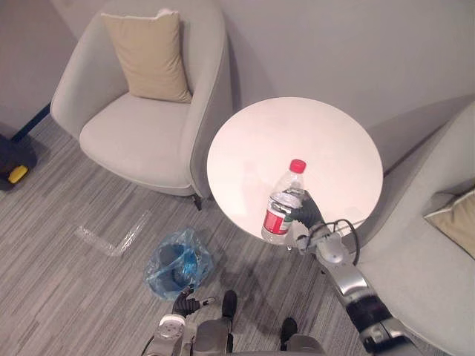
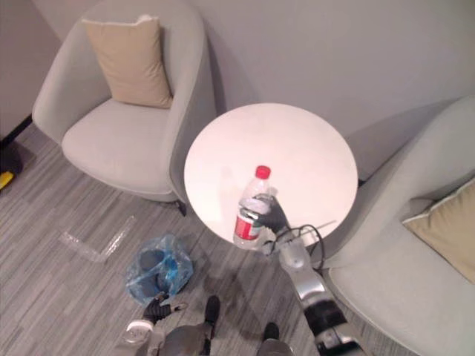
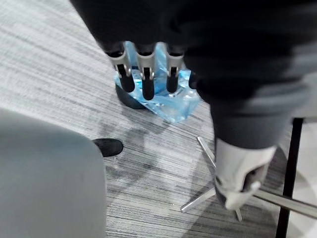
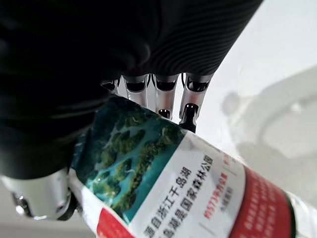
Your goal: Gather rubbish on tea table into small bin, then transfer packed bag to large trash can.
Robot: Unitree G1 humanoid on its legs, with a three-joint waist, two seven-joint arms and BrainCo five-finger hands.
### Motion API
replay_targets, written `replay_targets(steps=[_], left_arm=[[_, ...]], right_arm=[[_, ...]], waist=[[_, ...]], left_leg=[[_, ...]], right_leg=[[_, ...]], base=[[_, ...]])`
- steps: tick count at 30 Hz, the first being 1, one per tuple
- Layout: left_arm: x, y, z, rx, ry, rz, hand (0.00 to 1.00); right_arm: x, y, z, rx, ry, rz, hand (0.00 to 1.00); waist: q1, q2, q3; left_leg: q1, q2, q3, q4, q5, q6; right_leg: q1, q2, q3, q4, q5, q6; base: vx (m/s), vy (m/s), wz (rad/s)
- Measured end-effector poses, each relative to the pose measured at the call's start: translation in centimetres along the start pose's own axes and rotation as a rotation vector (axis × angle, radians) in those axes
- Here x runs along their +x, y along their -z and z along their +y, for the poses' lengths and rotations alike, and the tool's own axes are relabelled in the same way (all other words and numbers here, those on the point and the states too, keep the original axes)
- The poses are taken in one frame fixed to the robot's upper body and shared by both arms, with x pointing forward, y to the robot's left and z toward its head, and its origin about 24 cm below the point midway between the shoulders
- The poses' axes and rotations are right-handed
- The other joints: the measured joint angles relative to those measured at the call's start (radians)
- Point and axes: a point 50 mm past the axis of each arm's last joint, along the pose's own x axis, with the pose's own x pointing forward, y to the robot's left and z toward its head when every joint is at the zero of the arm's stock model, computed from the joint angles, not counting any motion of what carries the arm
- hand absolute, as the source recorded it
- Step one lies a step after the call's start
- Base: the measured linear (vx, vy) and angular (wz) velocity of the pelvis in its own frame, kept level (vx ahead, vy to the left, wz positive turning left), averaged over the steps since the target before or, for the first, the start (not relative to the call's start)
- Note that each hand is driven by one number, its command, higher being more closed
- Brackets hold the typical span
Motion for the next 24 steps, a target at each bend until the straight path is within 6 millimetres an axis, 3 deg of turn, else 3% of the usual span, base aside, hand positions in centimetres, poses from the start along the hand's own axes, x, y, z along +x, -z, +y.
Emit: replay_targets(steps=[4,5,10,14,16,18,22,23,24], left_arm=[[-0.2,0.9,0.1,0.012,0.002,0.040,0.00],[-0.2,1.0,-0.1,0.039,0.017,0.040,0.00],[-0.1,0.6,-0.8,0.084,0.045,0.033,0.00],[0.0,0.6,-0.4,0.085,0.037,0.038,0.00],[0.1,0.4,-0.6,0.075,0.037,0.029,0.00],[0.1,0.1,-1.6,0.051,0.056,0.017,0.00],[0.0,0.1,-2.0,0.010,0.060,0.014,0.00],[0.0,0.2,-1.9,0.009,0.058,0.016,0.00],[0.0,-0.1,-1.7,0.011,0.054,0.009,0.00]], right_arm=[[-2.3,1.0,-0.5,0.044,0.062,0.044,1.00],[-2.8,1.2,-0.5,0.047,0.067,0.053,1.00],[-4.1,1.4,-0.6,0.074,0.109,0.067,1.00],[-4.5,1.6,0.2,0.095,0.121,0.081,1.00],[-3.9,1.1,0.2,0.094,0.116,0.054,1.00],[-3.4,0.8,0.1,0.085,0.114,0.038,1.00],[-3.6,1.5,0.3,0.081,0.117,0.074,1.00],[-3.7,1.6,0.3,0.081,0.119,0.079,1.00],[-3.8,1.7,0.3,0.086,0.129,0.085,1.00]], waist=[[-0.021,-0.017,-0.029],[-0.040,-0.016,-0.030],[-0.056,-0.011,-0.046],[-0.052,-0.029,-0.061],[-0.027,-0.020,-0.083],[-0.021,0.025,-0.068],[-0.020,0.069,-0.046],[-0.021,0.068,-0.046],[-0.026,0.047,-0.037]], left_leg=[[0.025,0.007,0.051,0.007,-0.014,-0.001],[0.023,0.008,0.056,0.033,-0.026,0.000],[-0.035,0.004,0.021,0.083,-0.030,0.007],[-0.106,-0.002,-0.041,0.124,0.003,-0.007],[-0.175,0.008,-0.054,0.149,0.019,-0.030],[-0.205,0.040,-0.083,0.168,0.034,-0.048],[-0.216,0.090,-0.135,0.137,0.039,-0.077],[-0.213,0.101,-0.109,0.112,0.009,-0.065],[-0.224,0.100,-0.065,0.123,-0.005,-0.036]], right_leg=[[-0.014,0.003,0.048,0.030,-0.005,0.009],[-0.032,0.001,0.056,0.083,-0.014,0.021],[-0.074,-0.004,0.081,0.151,-0.030,0.042],[-0.122,0.002,0.190,0.310,-0.118,0.049],[-0.119,0.020,0.193,0.210,-0.135,0.011],[-0.120,0.057,0.166,0.189,-0.111,-0.010],[-0.123,0.120,0.077,0.229,-0.098,-0.054],[-0.121,0.111,0.056,0.213,-0.090,-0.066],[-0.123,0.086,0.020,0.200,-0.085,-0.079]], base=[[-0.06,0.001,-0.41],[-0.09,0.000,-0.25],[-0.09,0.010,0.20],[-0.08,-0.068,0.68],[-0.17,-0.160,0.23],[-0.20,-0.129,0.22],[-0.23,-0.159,0.51],[-0.27,-0.088,0.69],[-0.23,-0.053,0.93]])
